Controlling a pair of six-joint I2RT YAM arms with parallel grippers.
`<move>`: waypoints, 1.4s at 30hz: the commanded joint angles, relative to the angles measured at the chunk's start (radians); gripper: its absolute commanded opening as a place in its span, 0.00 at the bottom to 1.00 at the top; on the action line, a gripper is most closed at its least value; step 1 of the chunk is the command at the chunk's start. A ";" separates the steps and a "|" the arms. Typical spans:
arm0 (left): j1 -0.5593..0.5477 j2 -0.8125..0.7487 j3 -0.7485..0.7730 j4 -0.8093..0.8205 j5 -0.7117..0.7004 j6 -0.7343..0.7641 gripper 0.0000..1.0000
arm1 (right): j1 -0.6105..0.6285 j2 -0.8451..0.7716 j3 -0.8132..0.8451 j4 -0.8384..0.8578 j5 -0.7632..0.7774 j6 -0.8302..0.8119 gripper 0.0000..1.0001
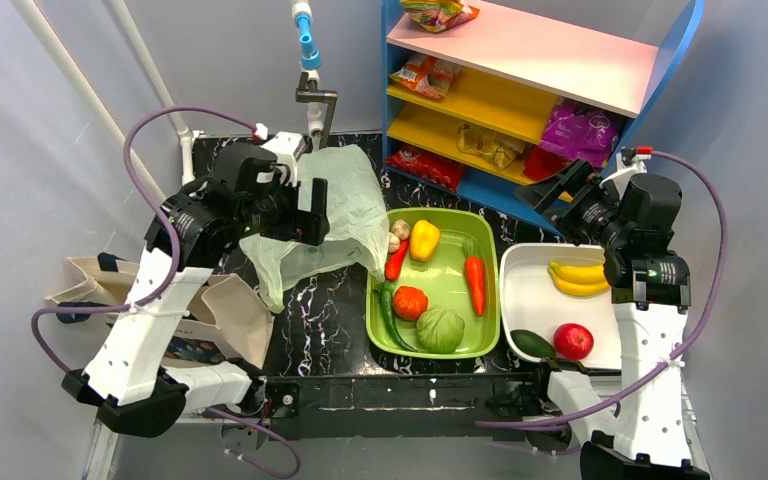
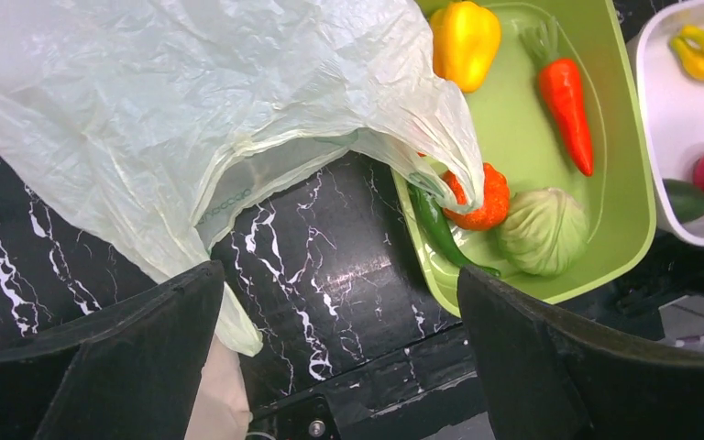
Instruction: Place the food into the grocery bag and tie it
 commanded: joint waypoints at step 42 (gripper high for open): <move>-0.131 0.024 -0.938 1.076 -0.429 0.996 0.91 | 0.012 0.172 0.034 -0.077 -0.077 -0.003 1.00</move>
